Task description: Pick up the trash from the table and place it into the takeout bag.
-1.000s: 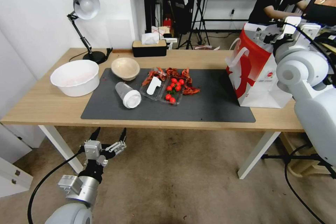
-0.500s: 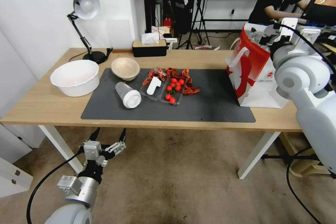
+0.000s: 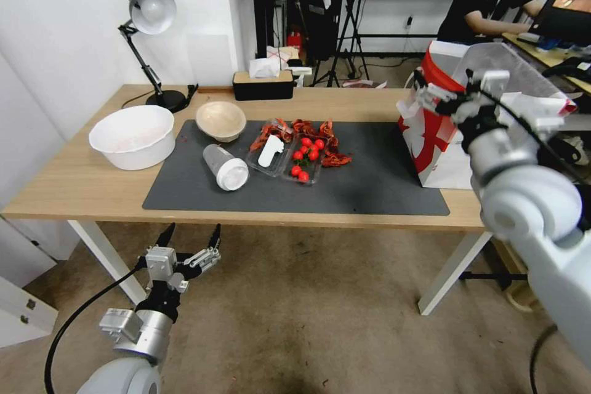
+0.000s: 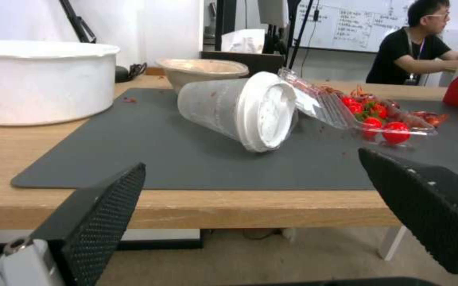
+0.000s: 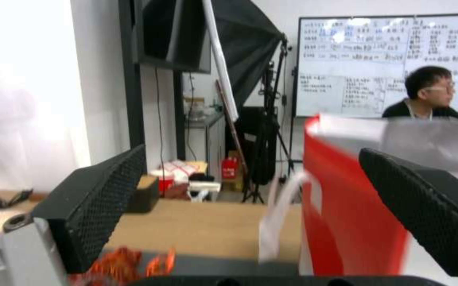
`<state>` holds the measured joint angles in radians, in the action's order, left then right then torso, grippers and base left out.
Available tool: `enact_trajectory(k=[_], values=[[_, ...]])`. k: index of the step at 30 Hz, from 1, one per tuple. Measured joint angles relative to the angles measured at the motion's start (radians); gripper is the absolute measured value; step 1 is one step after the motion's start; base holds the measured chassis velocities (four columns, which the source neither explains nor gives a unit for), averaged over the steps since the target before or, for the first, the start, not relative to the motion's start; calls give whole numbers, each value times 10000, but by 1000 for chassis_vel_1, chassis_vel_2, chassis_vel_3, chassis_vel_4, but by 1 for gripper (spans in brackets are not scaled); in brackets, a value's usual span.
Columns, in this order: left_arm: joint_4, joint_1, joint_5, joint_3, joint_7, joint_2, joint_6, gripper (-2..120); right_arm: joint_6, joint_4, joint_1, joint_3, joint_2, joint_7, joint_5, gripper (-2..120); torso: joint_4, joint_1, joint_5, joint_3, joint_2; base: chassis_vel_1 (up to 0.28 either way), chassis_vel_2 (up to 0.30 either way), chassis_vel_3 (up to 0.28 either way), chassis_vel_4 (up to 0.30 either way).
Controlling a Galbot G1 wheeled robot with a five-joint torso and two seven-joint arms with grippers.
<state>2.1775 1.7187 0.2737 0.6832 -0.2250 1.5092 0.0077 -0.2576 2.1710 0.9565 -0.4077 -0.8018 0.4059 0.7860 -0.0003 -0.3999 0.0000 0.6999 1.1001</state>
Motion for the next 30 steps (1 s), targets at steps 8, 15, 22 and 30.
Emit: enact_trajectory(k=[8, 15, 22, 30], values=[[0, 8, 32, -12, -9, -19, -14, 100, 833, 658, 2511, -916, -629, -409, -1024, 100, 2, 0, 2, 0, 0, 0, 0, 0, 0], [3, 25, 41, -74, -14, -36, -41, 100, 2660, 902, 5054, -1319, -1953, -1186, -2411, 100, 1, 0, -2, 0, 0, 0, 0, 0, 0], [-55, 14, 29, -98, -26, -39, -88, 100, 4777, 347, 6927, -736, -3337, -1757, -3750, 100, 3, -1, -2, 1, 0, 0, 0, 0, 0], [-133, -58, 18, -184, -30, -11, -93, 100, 5397, -90, 7593, -483, -3816, -1840, -4408, 100, 3, -2, -1, 1, -1, 0, 0, 0, 0]])
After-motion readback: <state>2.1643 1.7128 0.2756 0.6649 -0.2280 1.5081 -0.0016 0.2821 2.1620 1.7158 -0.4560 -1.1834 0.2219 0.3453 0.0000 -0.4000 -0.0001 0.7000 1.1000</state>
